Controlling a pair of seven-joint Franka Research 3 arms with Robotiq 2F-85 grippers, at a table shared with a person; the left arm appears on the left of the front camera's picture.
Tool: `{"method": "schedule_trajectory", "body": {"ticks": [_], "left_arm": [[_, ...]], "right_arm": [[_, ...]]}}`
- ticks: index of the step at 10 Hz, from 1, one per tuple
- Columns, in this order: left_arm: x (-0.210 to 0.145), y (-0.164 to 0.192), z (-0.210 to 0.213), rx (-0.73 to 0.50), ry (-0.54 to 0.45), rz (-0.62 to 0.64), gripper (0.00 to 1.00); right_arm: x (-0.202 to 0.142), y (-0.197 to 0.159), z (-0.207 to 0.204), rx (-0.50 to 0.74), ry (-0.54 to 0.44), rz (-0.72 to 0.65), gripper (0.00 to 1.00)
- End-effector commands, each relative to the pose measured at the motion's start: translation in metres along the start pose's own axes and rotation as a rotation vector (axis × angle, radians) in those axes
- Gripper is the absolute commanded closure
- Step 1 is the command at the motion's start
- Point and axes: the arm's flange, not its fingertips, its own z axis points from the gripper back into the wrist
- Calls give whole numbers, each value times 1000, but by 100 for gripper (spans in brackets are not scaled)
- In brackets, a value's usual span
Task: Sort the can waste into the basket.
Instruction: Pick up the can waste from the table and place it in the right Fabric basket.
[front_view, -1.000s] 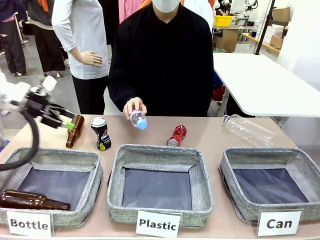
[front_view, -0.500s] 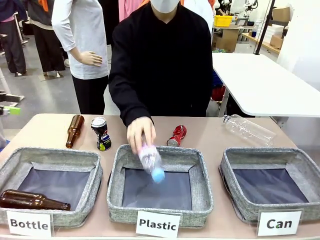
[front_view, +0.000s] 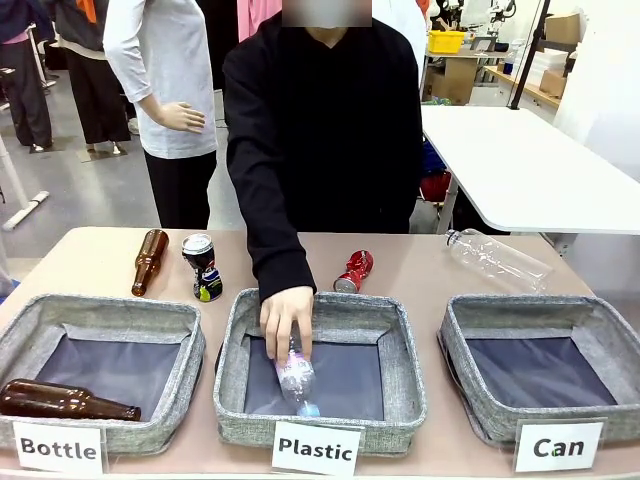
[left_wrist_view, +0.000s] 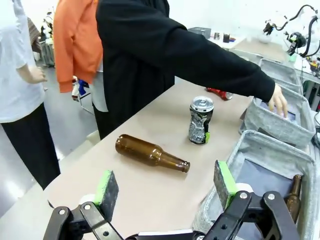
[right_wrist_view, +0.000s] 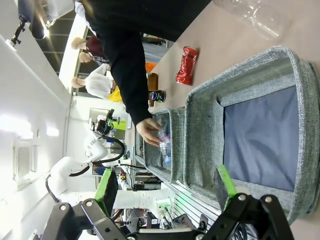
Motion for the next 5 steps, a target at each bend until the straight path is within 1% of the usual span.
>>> {"method": "schedule_trajectory", "body": {"ticks": [1,2,3,4,5], "left_arm": [[5,-1,-21,-24,-9,-14,0],[12,-2,-42,-44,21,37,0],[17,-2,-59,-58,74,49,0],[22,-6,-87,-108,139,41,0],[24,-7,-114,-182,177,40,0]], "right_arm": [[2,1,0,20,-12,28,0],[2,1,0,20,-12,28,0],[2,1,0,20,-12,28,0],[2,1,0,20,-12,28,0],[2,1,0,20,-12,28,0]]}}
